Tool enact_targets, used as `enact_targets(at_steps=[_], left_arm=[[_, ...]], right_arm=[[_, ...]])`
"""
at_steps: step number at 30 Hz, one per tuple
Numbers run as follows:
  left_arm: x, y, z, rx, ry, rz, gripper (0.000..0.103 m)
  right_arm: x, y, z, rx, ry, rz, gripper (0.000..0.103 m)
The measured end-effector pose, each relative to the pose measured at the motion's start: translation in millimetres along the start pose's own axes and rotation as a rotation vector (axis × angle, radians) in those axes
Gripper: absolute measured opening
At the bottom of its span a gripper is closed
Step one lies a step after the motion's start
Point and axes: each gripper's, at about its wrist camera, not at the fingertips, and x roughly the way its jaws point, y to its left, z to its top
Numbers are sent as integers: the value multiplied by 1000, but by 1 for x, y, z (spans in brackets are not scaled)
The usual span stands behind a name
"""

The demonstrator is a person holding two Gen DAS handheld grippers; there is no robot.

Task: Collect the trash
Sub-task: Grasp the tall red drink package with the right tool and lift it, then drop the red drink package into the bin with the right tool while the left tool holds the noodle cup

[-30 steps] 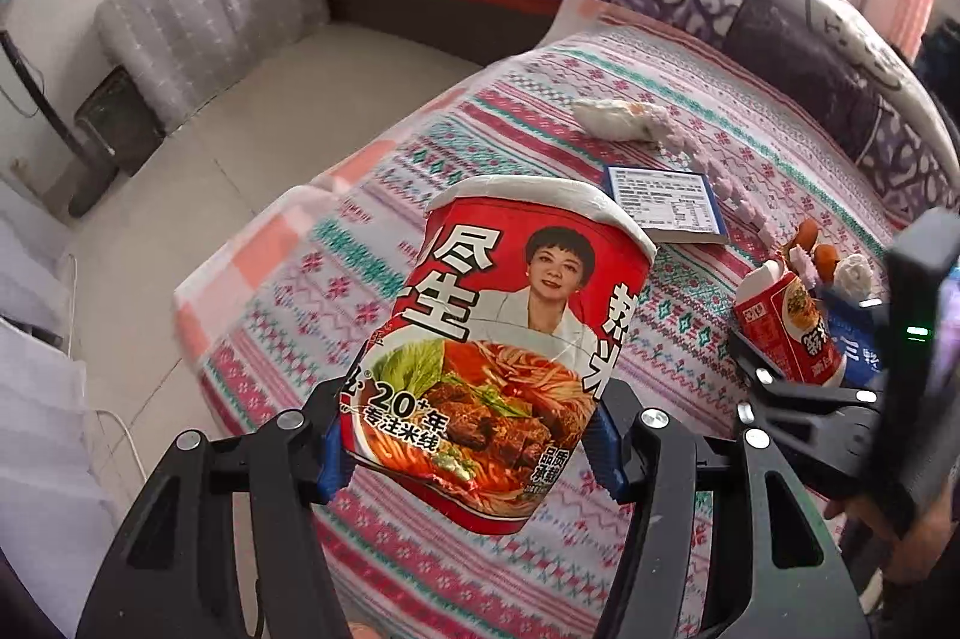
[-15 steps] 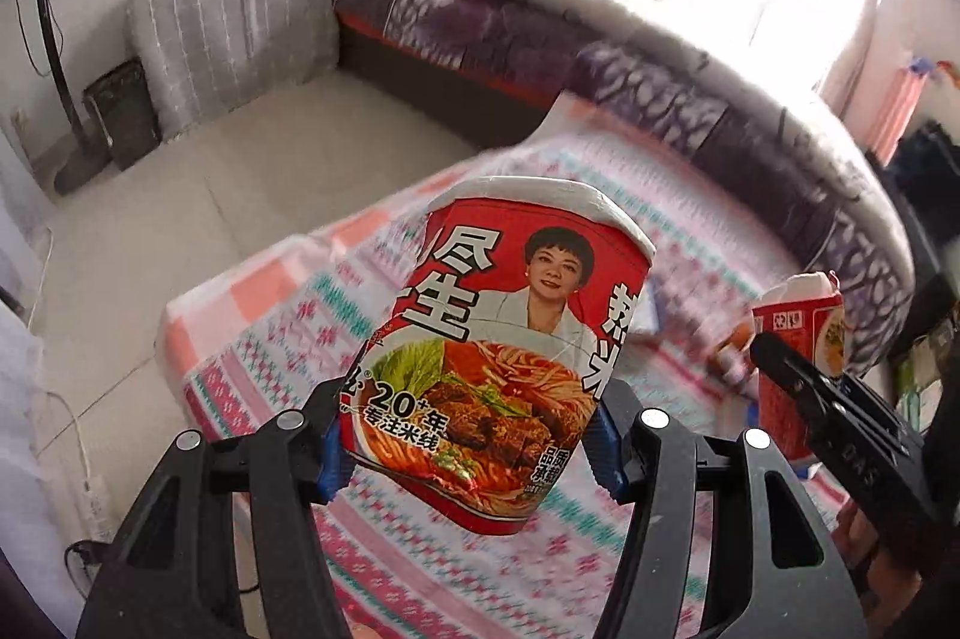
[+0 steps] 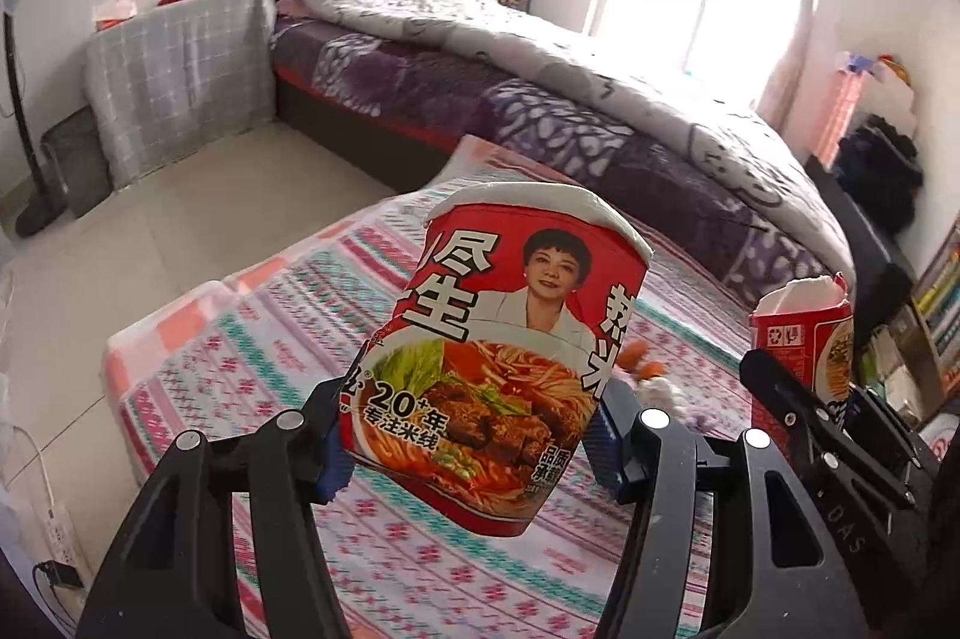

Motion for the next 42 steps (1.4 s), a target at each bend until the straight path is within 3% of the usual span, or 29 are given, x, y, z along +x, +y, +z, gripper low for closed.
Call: enact_targets(at_steps=[18, 32, 42], left_arm=[[23, -69, -15, 60, 31, -99, 60], [34, -131, -38, 163, 72, -181, 57], [42, -174, -57, 219, 120, -258, 56]], right_arm=[[-31, -79, -7, 140, 19, -110, 38], [-56, -158, -22, 287, 104, -266, 41], [-97, -216, -42, 386, 108, -372, 40]])
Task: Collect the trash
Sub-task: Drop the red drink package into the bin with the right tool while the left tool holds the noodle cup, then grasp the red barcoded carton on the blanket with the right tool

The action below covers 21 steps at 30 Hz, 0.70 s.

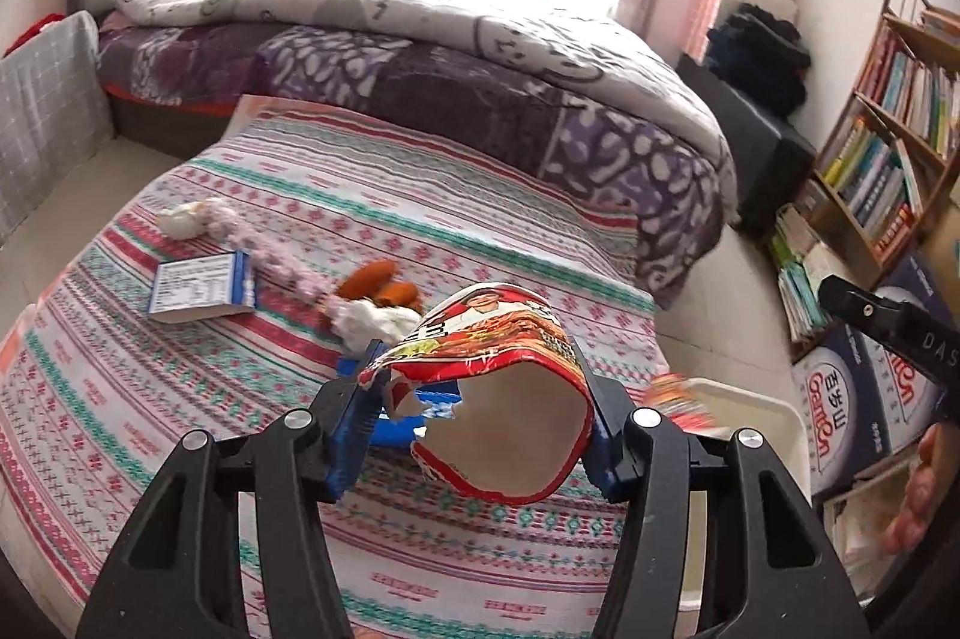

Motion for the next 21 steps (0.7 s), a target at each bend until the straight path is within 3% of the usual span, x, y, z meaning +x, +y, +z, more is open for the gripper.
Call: enact_targets(at_steps=[6, 8, 10, 12, 15, 21], left_arm=[[3, -20, -4, 38, 6, -31, 56], [3, -23, -4, 39, 8, -34, 56], [1, -21, -4, 43, 5, -23, 56], [-3, -16, -3, 49, -9, 6, 56], [-8, -3, -1, 39, -20, 36, 56], [-16, 24, 4, 0, -28, 63, 56]], right_arm=[[-14, -31, 0, 27, -23, -42, 41], [-7, -35, -3, 16, 2, -61, 46], [8, -32, -8, 18, 60, -47, 60], [25, -23, -15, 26, 132, -12, 64], [50, 1, -32, 30, 235, 36, 79], [110, 40, -67, 90, 414, -7, 81]])
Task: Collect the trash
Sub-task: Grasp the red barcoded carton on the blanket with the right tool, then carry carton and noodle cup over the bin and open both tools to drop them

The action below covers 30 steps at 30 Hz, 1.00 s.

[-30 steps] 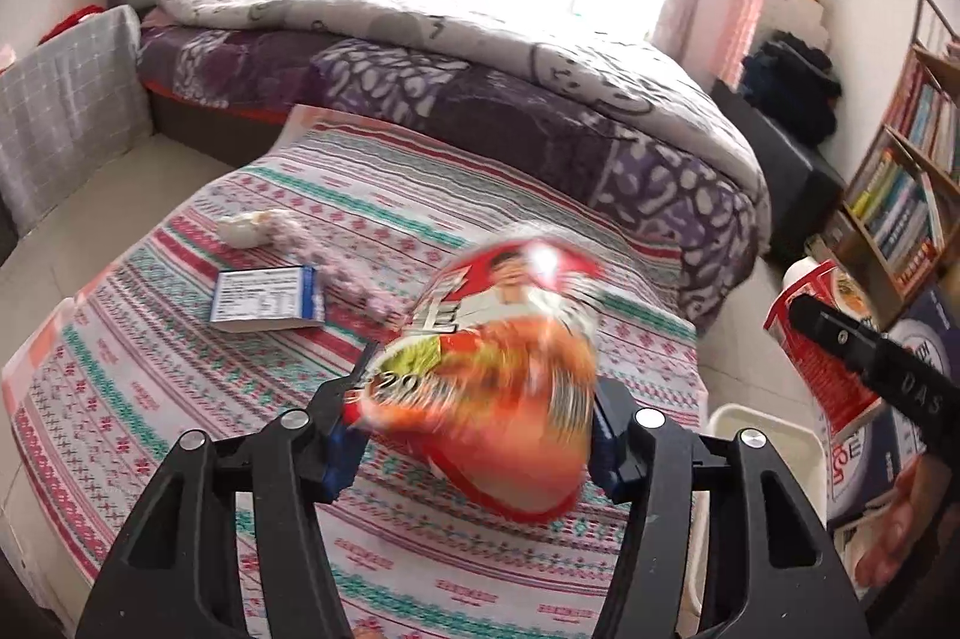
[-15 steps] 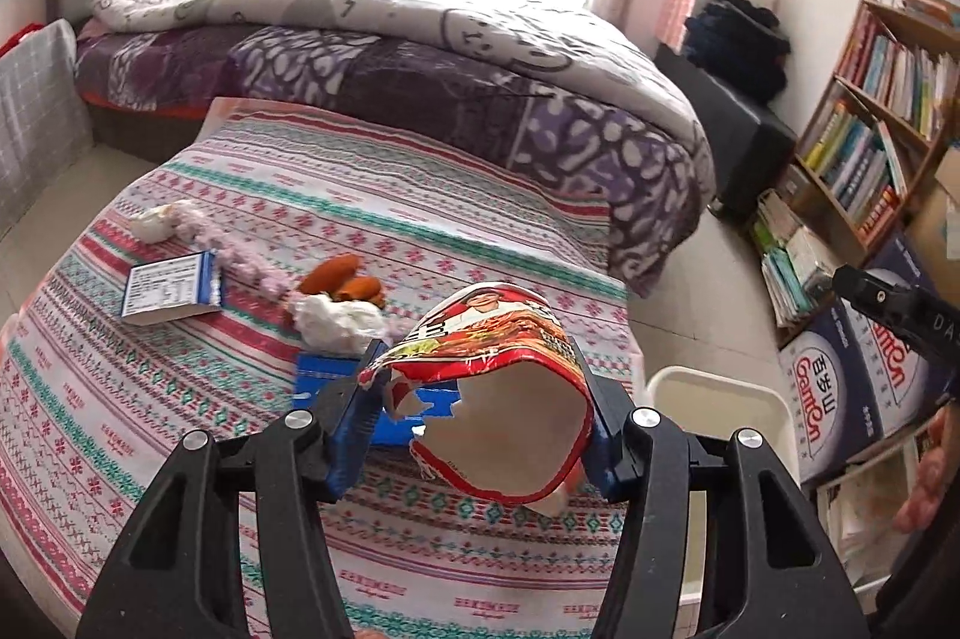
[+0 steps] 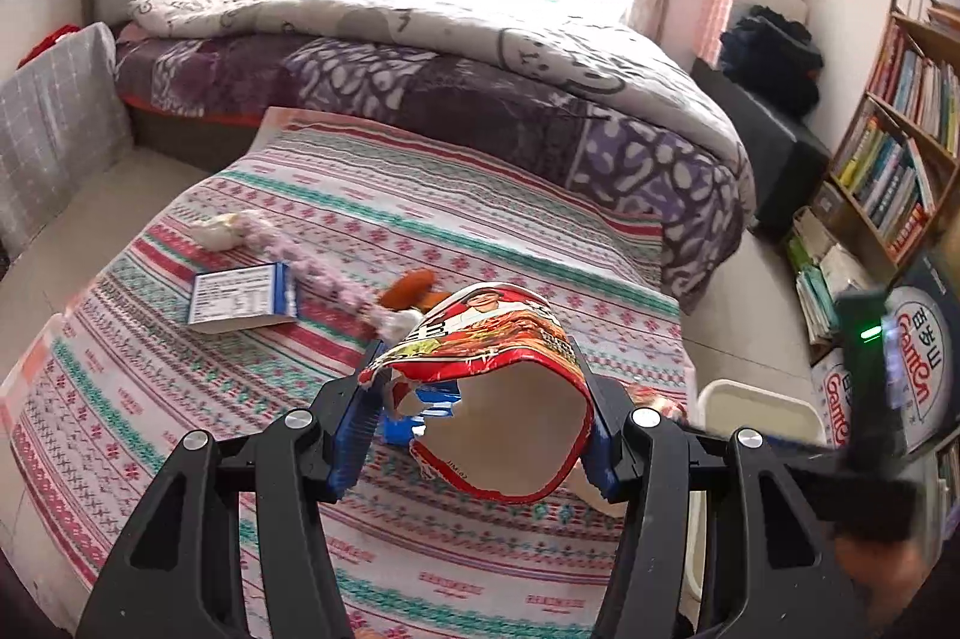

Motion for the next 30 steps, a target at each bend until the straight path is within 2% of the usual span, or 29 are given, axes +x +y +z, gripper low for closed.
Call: enact_targets(at_steps=[5, 8, 10, 12, 13, 18, 21, 26, 30], left_arm=[[0, 12, 0, -18, 6, 9, 56], [1, 16, -2, -13, 13, 19, 56], [3, 19, -3, -14, 23, 20, 56], [4, 22, -4, -19, 29, 22, 56], [4, 23, -3, -24, 31, 20, 56], [-1, 21, -1, -42, 15, -2, 56], [-4, 15, -2, -32, 7, -17, 56], [-5, -1, -2, -17, 5, -56, 56], [-4, -21, -5, 5, 7, -95, 56]], right_arm=[[24, 22, -1, -4, 16, -32, 81], [42, 24, -1, 25, 72, -29, 78], [50, 22, -2, 45, 108, 7, 51], [44, 22, 1, 45, 88, 25, 38], [40, 22, 2, 43, 71, 34, 36], [-2, 20, 10, 14, -64, 77, 36], [-27, 18, 12, -22, -138, 70, 36], [-61, 8, 11, -97, -240, -7, 37], [-80, -14, 10, -144, -276, -76, 38]])
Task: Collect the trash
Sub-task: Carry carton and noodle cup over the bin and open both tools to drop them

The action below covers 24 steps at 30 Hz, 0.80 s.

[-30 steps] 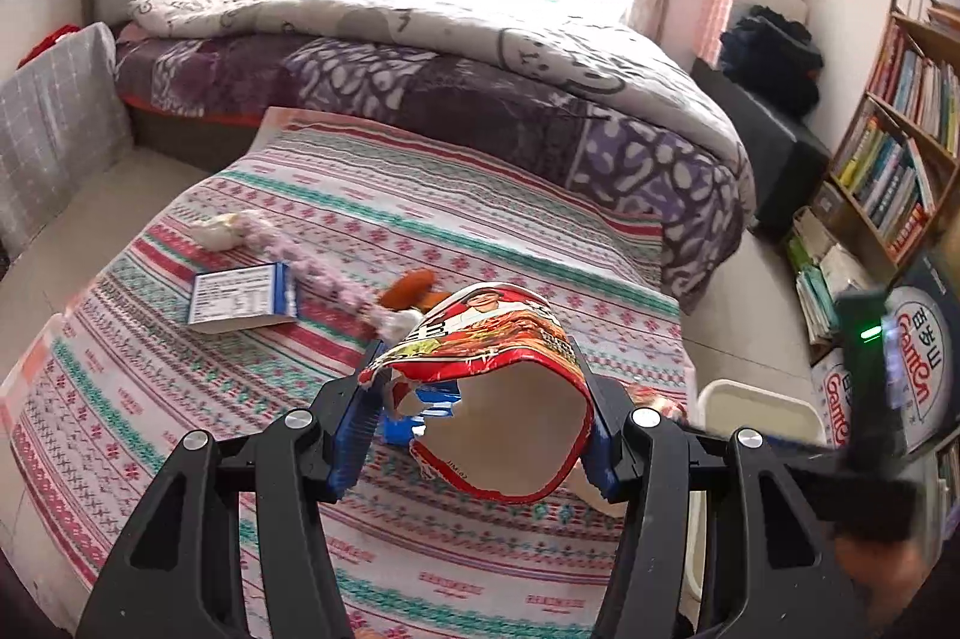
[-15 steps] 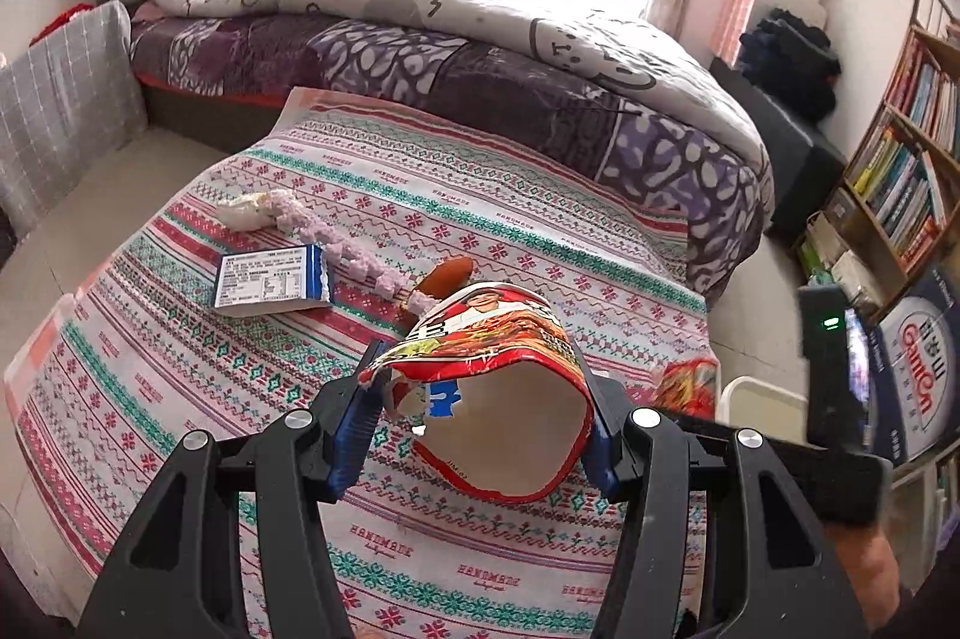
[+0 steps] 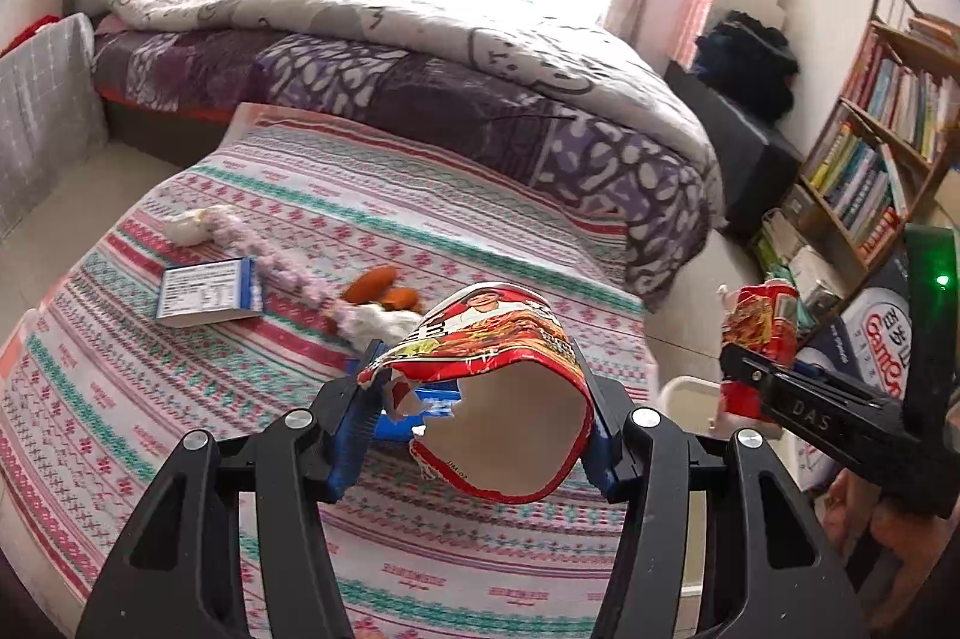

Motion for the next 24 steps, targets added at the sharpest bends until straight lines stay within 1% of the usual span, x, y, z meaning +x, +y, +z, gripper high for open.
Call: enact_targets(at_steps=[3, 5, 7, 8, 9, 10, 11, 12, 13, 15, 19, 21, 23, 24], left_arm=[[2, -17, -4, 27, 5, -30, 56], [4, -30, -6, 48, 7, -50, 56], [4, -41, -9, 68, 10, -68, 56], [5, -47, -11, 78, 12, -77, 56], [5, -54, -13, 87, 14, -90, 56], [6, -61, -14, 94, 20, -106, 56], [7, -65, -15, 98, 24, -117, 56], [8, -73, -17, 104, 30, -133, 56], [9, -80, -19, 112, 36, -149, 56], [11, -94, -24, 128, 48, -177, 56], [16, -125, -39, 183, 80, -221, 56], [21, -139, -47, 207, 104, -246, 56], [25, -151, -54, 224, 133, -287, 57], [28, -160, -59, 235, 154, -319, 58]], right_arm=[[-8, -17, -3, -56, -1, -91, 38], [-8, -29, -5, -110, 23, -165, 40], [-7, -40, -7, -120, 37, -223, 46], [-6, -46, -8, -116, 46, -231, 46], [-6, -57, -8, -97, 56, -237, 49], [-7, -66, -7, -71, 61, -240, 61], [-9, -75, -6, -40, 57, -241, 68], [-11, -81, -6, -16, 46, -242, 79], [-16, -89, -5, 18, 26, -249, 85], [-25, -101, -3, 76, -13, -256, 91], [-32, -122, 1, 182, -55, -247, 92], [-35, -126, 1, 221, -73, -242, 93], [-40, -129, 1, 246, -94, -244, 93], [-42, -131, 1, 254, -101, -243, 93]])
